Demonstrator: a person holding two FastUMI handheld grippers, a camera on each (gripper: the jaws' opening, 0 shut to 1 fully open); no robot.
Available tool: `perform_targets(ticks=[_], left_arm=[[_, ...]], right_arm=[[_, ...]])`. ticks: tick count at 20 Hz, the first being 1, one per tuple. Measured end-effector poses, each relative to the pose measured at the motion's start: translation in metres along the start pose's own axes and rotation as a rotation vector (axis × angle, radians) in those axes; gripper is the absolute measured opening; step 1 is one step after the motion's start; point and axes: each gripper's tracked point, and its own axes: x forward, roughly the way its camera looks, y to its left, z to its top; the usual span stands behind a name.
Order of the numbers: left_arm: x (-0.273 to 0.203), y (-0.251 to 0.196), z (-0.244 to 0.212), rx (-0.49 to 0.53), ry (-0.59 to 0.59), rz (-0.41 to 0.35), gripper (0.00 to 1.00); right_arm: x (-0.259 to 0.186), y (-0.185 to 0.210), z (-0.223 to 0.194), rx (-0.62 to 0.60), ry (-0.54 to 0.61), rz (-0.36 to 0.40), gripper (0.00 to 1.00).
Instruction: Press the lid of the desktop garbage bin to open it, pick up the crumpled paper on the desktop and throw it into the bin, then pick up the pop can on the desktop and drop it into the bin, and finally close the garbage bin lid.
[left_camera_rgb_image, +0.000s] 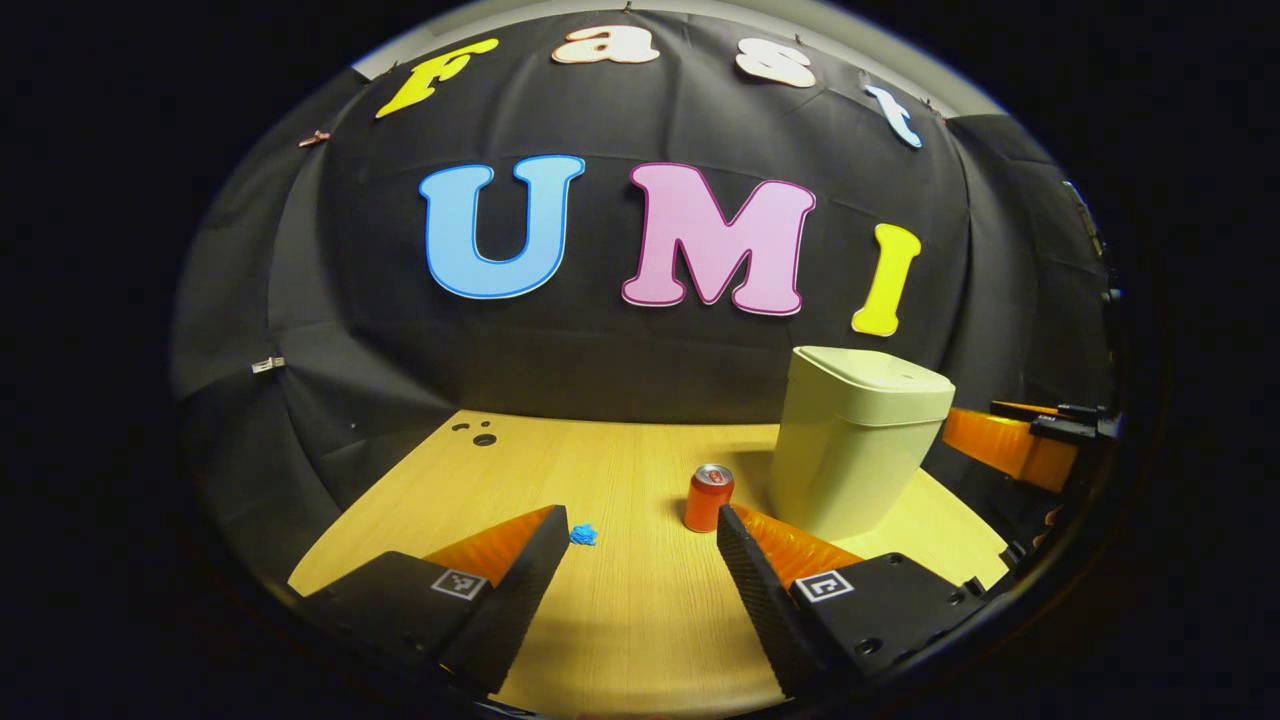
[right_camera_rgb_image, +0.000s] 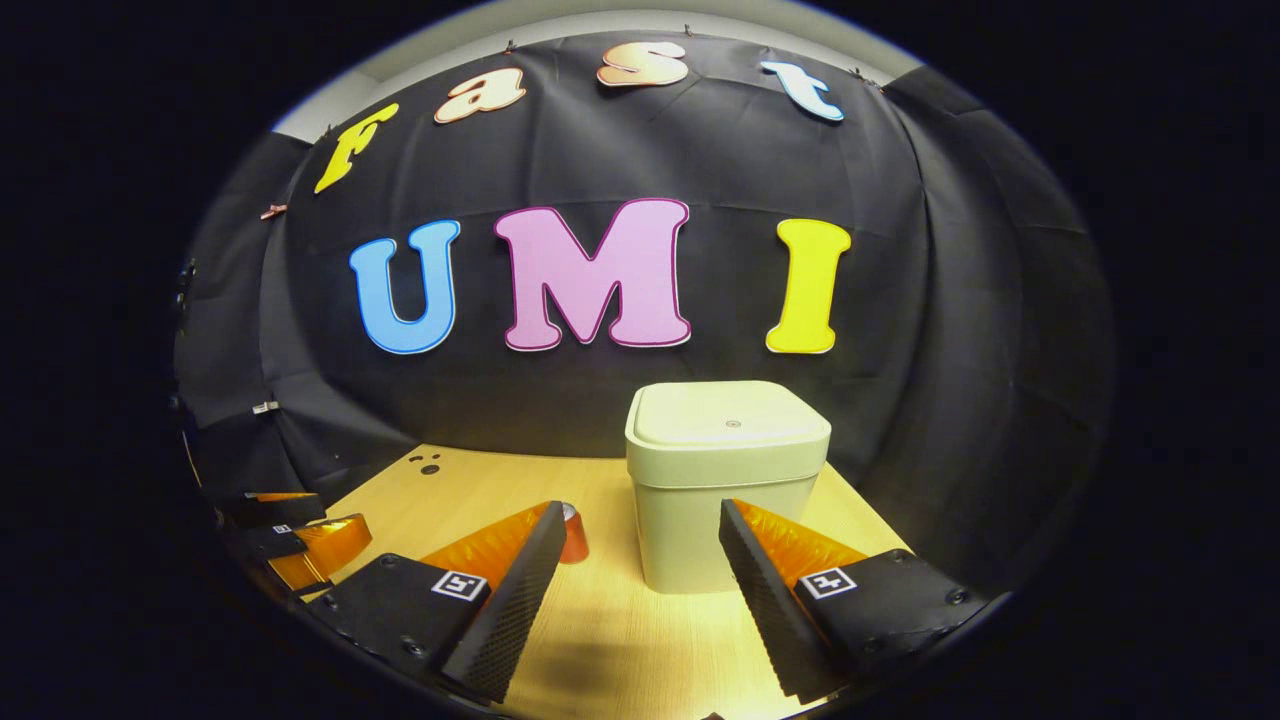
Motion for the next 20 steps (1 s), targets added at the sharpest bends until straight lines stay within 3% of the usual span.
perform_targets(ticks=[1,2,3,5,9,13,15,20], left_arm=[[0.001,0.000,0.000,-0.003,0.002,0.003,0.96],[0.001,0.000,-0.001,-0.007,0.005,0.004,0.96],[0.002,-0.001,-0.002,-0.010,0.007,0.005,0.96],[0.004,-0.002,-0.004,-0.012,0.013,0.009,0.96],[0.005,-0.003,-0.007,-0.016,0.024,0.017,0.96],[0.009,-0.005,-0.010,-0.027,0.038,0.024,0.96],[0.010,-0.007,-0.013,-0.021,0.046,0.028,0.96],[0.016,-0.012,-0.014,0.003,0.055,0.029,0.96]], right_arm=[[0.000,-0.002,0.003,0.000,-0.005,-0.002,0.96],[0.000,-0.009,0.006,-0.004,-0.015,-0.006,0.81],[0.002,-0.013,0.009,-0.014,-0.021,-0.015,0.76],[0.003,-0.016,0.012,-0.034,-0.025,-0.025,0.58],[0.004,-0.014,0.010,-0.091,-0.012,-0.005,0.46],[0.008,-0.012,0.004,-0.086,0.013,0.026,0.24],[0.012,-0.013,0.002,-0.087,0.029,0.035,0.08],[0.022,-0.015,-0.002,-0.057,0.049,0.064,0.05]])
